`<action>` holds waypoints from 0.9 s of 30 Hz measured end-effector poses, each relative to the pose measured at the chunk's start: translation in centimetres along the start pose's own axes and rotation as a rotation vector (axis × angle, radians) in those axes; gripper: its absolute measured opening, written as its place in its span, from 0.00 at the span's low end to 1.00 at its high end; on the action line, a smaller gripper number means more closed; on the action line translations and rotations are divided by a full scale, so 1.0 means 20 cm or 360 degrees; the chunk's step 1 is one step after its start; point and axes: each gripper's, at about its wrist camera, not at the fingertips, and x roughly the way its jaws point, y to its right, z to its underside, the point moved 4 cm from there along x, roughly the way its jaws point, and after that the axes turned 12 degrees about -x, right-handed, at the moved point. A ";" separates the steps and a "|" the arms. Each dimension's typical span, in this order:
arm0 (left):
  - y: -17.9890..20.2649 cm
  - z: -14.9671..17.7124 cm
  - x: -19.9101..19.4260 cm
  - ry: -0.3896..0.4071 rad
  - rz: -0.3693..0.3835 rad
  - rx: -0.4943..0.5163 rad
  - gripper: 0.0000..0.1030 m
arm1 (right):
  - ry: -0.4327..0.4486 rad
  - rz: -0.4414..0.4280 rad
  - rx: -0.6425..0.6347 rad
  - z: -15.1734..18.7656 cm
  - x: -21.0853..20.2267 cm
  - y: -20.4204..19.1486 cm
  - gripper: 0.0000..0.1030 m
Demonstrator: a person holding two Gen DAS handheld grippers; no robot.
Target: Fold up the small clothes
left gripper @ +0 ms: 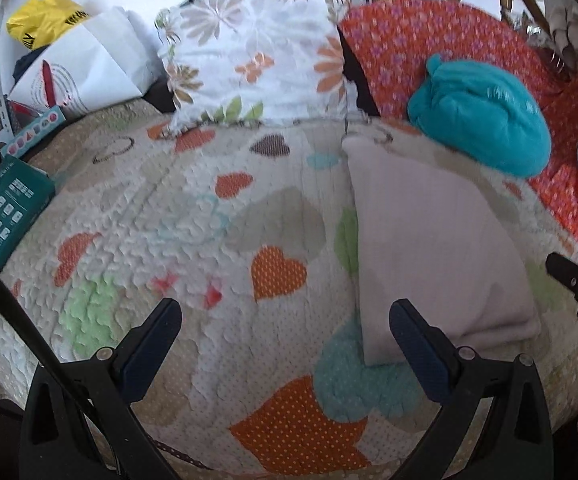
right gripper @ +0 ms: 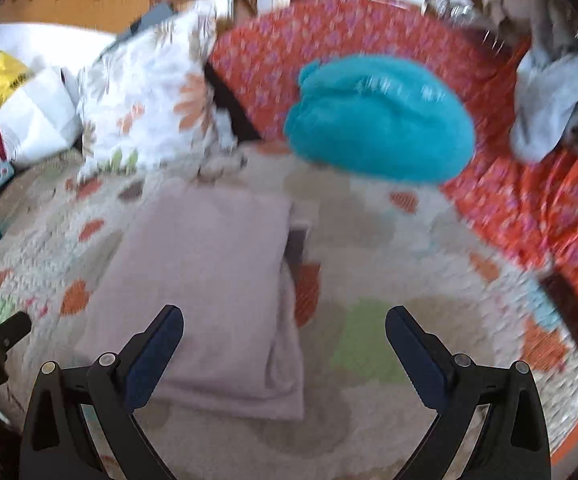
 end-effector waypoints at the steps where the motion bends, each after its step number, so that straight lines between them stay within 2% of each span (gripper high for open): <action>1: 0.01 0.01 0.02 -0.0030 -0.0003 0.0003 1.00 | -0.0060 -0.0044 -0.0006 0.02 0.03 -0.02 0.96; 7: 0.00 0.13 0.20 -0.0266 -0.0039 0.0003 1.00 | -0.0186 -0.0105 0.0030 0.12 0.10 -0.04 0.95; 12: -0.03 0.23 0.31 -0.0500 -0.0017 -0.0098 1.00 | -0.0268 -0.0185 0.0138 0.16 0.15 0.00 0.95; 16: -0.01 0.25 0.31 -0.0482 -0.0043 -0.0063 1.00 | -0.0317 -0.0217 0.0169 0.18 0.17 0.00 0.95; 24: -0.02 0.26 0.31 -0.0488 -0.0044 -0.0137 1.00 | -0.0379 -0.0219 0.0140 0.23 0.20 -0.05 0.95; 27: -0.01 0.25 0.30 -0.0500 -0.0048 -0.0113 1.00 | -0.0390 -0.0207 0.0123 0.24 0.19 -0.06 0.95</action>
